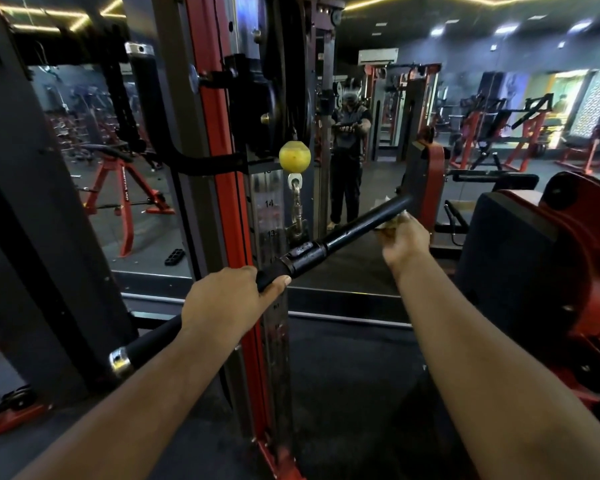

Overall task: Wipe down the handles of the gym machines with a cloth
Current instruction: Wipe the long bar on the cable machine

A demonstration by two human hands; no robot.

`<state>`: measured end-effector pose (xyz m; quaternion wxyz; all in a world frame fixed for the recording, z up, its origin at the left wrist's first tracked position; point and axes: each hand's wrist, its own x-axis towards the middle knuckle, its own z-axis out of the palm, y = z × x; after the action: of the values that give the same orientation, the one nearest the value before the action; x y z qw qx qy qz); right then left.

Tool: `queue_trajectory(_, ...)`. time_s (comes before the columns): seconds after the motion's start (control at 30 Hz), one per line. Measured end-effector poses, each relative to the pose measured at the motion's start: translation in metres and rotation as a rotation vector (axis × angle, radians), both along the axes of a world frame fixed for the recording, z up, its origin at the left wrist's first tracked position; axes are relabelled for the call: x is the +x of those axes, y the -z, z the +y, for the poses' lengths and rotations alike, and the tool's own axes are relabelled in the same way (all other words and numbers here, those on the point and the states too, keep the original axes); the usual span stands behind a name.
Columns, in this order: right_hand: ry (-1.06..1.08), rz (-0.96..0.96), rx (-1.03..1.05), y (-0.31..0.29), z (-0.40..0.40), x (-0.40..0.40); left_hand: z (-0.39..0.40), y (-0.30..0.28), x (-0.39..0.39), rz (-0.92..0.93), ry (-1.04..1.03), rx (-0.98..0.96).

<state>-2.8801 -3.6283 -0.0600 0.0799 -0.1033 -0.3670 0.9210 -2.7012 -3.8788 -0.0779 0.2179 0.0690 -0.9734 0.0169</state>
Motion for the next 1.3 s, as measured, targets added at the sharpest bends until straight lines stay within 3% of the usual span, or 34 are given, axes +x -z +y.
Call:
queue_trajectory(0.23, -0.113, -0.023, -0.075, 0.016, -0.048, 0.037, 0.004, 0.003, 0.001, -0.024, 0.003, 0.051)
queue_trajectory(0.4, -0.361, -0.026, -0.024, 0.048, -0.069, 0.075, 0.001, 0.005, -0.005, 0.012, -0.013, 0.024)
queue_trajectory(0.53, -0.188, -0.065, -0.006, 0.041, -0.04, 0.053, 0.0, 0.002, -0.004, 0.001, 0.0, -0.003)
queue_trajectory(0.6, 0.067, -0.031, 0.148, 0.031, -0.012, 0.025, 0.002, 0.0, -0.002, -0.008, -0.003, -0.01)
queue_trajectory(0.67, 0.269, 0.064, 0.545, 0.023, 0.014, 0.001, 0.004, -0.001, -0.002, -0.021, -0.016, -0.015)
queue_trajectory(0.73, 0.272, 0.152, 0.955, 0.018, 0.025, -0.01, 0.006, -0.002, -0.002, -0.033, -0.02, -0.012)
queue_trajectory(0.8, 0.23, 0.226, 1.168, 0.018, 0.021, -0.01, 0.007, -0.002, -0.003, -0.034, -0.017, -0.005)
queue_trajectory(0.9, 0.174, 0.337, 1.165, 0.023, -0.009, 0.015, 0.008, -0.003, -0.003, -0.019, -0.017, -0.005)
queue_trajectory(1.0, 0.063, 0.304, 1.15, 0.041, -0.044, 0.056, 0.005, -0.005, -0.003, -0.007, -0.022, -0.038)
queue_trajectory(1.1, 0.135, 0.545, 1.281, 0.063, -0.082, 0.105, 0.002, -0.006, -0.004, -0.006, -0.009, -0.053)
queue_trajectory(1.23, -0.091, 0.815, 1.421, 0.075, -0.12, 0.157, -0.003, -0.01, 0.001, -0.07, 0.027, -0.075)
queue_trajectory(1.3, -0.118, 0.889, 1.358, 0.075, -0.117, 0.164, -0.005, -0.012, 0.006, -0.089, 0.053, -0.102)
